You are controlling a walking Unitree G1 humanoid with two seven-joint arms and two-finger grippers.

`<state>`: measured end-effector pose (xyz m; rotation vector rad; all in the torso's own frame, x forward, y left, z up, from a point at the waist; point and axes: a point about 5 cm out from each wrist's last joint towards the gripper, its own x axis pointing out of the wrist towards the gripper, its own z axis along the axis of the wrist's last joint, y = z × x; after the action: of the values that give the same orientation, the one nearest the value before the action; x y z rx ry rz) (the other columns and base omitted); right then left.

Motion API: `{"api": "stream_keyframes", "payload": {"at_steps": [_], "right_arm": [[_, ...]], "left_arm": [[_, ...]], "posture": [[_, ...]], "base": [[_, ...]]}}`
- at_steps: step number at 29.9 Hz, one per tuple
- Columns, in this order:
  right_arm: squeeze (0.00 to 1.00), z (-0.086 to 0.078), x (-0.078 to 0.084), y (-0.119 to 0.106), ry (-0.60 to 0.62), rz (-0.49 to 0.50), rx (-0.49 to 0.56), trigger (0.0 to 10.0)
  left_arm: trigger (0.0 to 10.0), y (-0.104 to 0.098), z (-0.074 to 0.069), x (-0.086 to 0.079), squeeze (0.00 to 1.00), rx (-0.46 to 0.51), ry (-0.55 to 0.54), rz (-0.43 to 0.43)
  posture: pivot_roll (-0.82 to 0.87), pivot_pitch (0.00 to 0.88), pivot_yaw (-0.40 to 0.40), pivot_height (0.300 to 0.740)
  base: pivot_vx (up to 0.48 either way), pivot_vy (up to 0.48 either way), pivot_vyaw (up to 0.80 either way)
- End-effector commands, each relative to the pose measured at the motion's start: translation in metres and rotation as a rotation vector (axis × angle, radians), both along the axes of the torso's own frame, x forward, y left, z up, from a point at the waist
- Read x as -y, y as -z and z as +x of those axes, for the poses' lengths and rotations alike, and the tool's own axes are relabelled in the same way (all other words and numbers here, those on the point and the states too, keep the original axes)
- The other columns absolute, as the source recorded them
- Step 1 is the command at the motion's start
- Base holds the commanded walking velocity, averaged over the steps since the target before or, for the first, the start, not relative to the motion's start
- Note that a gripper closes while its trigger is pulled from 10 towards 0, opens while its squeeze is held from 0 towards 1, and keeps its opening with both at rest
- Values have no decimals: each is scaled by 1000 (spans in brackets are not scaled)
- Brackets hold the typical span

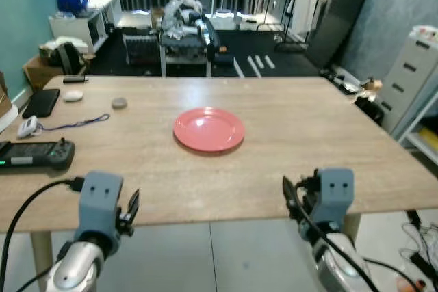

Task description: Setting the table

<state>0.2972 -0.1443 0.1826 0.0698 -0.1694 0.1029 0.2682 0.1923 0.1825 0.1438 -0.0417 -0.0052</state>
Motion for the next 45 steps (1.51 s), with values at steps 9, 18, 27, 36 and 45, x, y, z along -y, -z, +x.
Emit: {"api": "stream_keyframes", "payload": {"at_steps": [9,18,27,36,45], "right_arm": [[0,0,3,3,8,12,-16,10000],[0,-1,3,3,9,16,-18,10000],[0,-2,4,4,11,28,-25,10000],[0,-1,8,4,35,40,-31,10000],[0,0,10,4,51,37,-32,10000]], "left_arm": [[10000,4,0,-1,0,-19,-9,7],[10000,4,0,-2,0,-22,-12,9],[10000,6,0,-1,0,-35,-13,18],[10000,2,0,3,0,-16,17,7],[10000,-5,0,8,0,22,45,30]], "posture": [[66,97,36,740],[66,103,39,740],[66,108,40,740],[66,112,42,740],[66,114,46,740]], "base": [[0,0,-443],[0,0,-800],[0,0,-800],[0,0,-800],[0,0,-800]]}}
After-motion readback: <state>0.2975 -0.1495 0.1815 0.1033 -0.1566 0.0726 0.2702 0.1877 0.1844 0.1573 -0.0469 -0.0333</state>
